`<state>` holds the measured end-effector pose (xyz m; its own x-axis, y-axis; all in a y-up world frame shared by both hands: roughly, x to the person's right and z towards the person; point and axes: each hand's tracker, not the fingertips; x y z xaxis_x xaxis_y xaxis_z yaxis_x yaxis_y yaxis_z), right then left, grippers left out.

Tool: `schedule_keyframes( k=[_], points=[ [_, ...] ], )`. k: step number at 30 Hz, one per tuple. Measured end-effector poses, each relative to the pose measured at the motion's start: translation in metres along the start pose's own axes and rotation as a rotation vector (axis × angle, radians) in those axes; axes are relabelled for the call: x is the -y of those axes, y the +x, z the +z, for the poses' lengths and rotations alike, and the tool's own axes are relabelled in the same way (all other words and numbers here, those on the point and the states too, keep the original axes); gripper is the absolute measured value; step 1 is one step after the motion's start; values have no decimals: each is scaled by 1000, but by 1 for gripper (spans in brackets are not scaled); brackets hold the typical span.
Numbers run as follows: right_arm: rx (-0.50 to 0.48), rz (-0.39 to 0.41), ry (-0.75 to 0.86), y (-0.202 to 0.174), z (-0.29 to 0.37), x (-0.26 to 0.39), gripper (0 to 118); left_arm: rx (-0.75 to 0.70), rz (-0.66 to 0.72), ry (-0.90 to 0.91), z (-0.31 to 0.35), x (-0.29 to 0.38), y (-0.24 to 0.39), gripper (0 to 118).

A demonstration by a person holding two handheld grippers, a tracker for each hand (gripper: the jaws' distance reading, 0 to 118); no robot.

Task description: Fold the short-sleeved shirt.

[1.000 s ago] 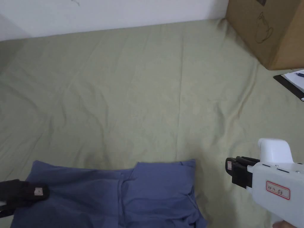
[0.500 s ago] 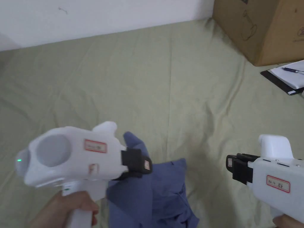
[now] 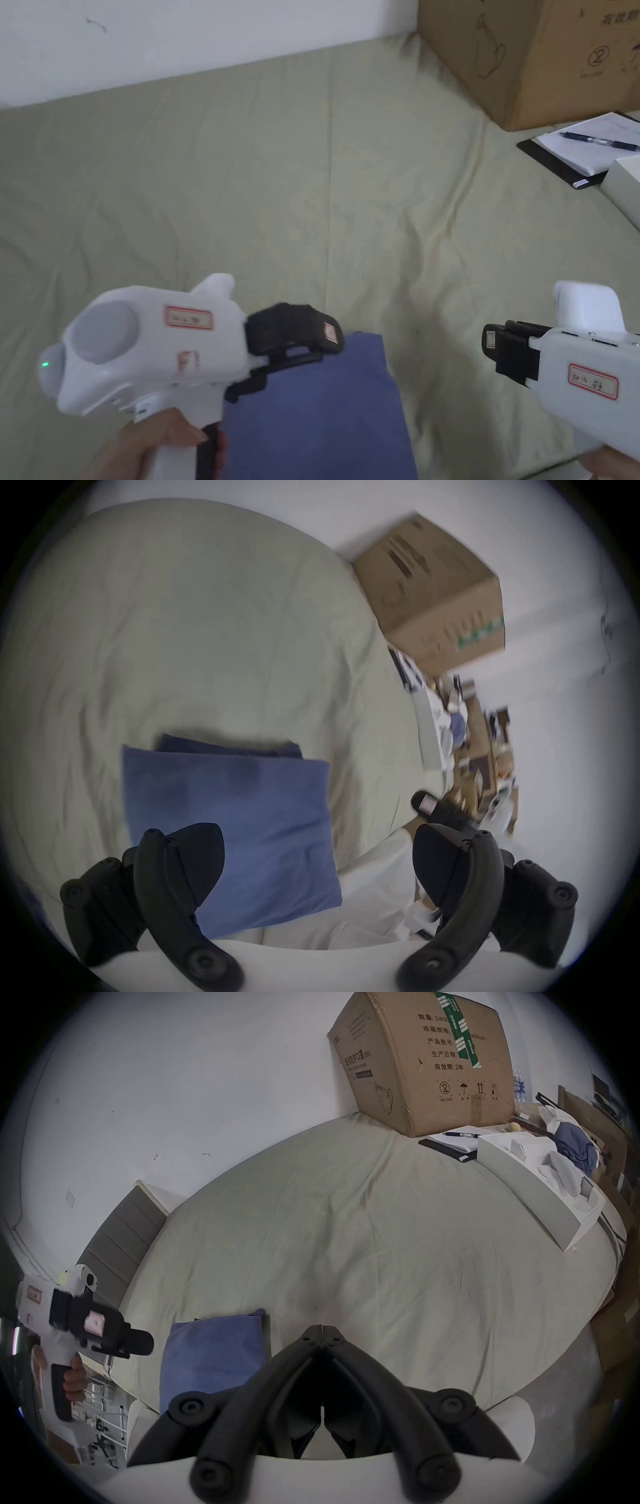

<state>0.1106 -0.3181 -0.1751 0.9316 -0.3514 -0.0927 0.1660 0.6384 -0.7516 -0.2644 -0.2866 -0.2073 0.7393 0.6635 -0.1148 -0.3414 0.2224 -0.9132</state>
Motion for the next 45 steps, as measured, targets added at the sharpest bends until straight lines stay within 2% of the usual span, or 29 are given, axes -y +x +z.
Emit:
schedule_keyframes(
  k=[1, 2, 3, 4, 6, 8, 10, 12, 15, 18, 20, 25, 30, 33, 37, 38, 39, 41, 42, 43, 45],
  points=[
    [-7, 0, -2, -2, -2, 0, 0, 9, 28, 16, 6, -1, -11, 89],
    [-13, 4, -3, -4, -3, 1, 0, -17, 32, 20, 9, -1, -19, 61],
    [-21, 11, -4, -7, -4, 1, 0, -101, 4, 31, 11, 2, -27, 29],
    [-30, 22, -6, -10, -5, 2, 0, -176, -7, 49, 11, 6, -35, 29],
    [-46, 38, -10, -15, -7, 3, 0, -255, -29, 35, 1, 19, -51, 8],
    [-54, 50, -16, -20, -9, 4, 0, -175, 7, -5, -7, 26, -69, 5],
    [-57, 65, -24, -23, -11, 6, 0, -39, 150, 40, -10, 33, -90, 0],
    [-62, 71, -32, -24, -13, 6, 0, -7, 95, 15, -14, 34, -85, 0],
    [-65, 70, -39, -23, -14, 8, 0, -121, -34, 5, -22, 33, -65, 0],
    [-63, 67, -41, -22, -15, 8, 0, -76, -12, -32, -37, 30, -51, 0],
    [-62, 67, -41, -21, -13, 8, 0, -42, -38, -40, -48, 31, -41, 0],
    [-46, 58, -46, -14, -12, 8, 0, -65, -149, -157, -94, 39, -5, 0],
    [-36, 56, -48, -12, -10, 7, 0, 8, -166, -230, -119, 50, 17, 0],
    [-60, 81, -54, -18, -10, 7, 0, 32, -173, -206, -100, 49, 15, 0],
    [-117, 117, -69, -39, -20, 12, 0, 58, -153, -63, -36, 37, -14, 0],
    [-141, 123, -80, -45, -25, 15, 0, 63, -123, -30, -20, 33, -26, 4],
    [-167, 138, -101, -54, -32, 19, 0, 65, -105, -21, -3, 30, -39, 16],
    [-197, 180, -143, -72, -46, 28, 0, 46, -65, 4, 21, 25, -68, 78],
    [-207, 213, -165, -82, -54, 34, 0, 33, -44, 10, 30, 24, -81, 102],
    [-215, 259, -184, -92, -61, 40, 0, 30, -4, 36, 39, 25, -94, 114],
    [-204, 345, -233, -108, -77, 53, 0, 99, 55, 56, 49, 29, -112, 114]
  ],
)
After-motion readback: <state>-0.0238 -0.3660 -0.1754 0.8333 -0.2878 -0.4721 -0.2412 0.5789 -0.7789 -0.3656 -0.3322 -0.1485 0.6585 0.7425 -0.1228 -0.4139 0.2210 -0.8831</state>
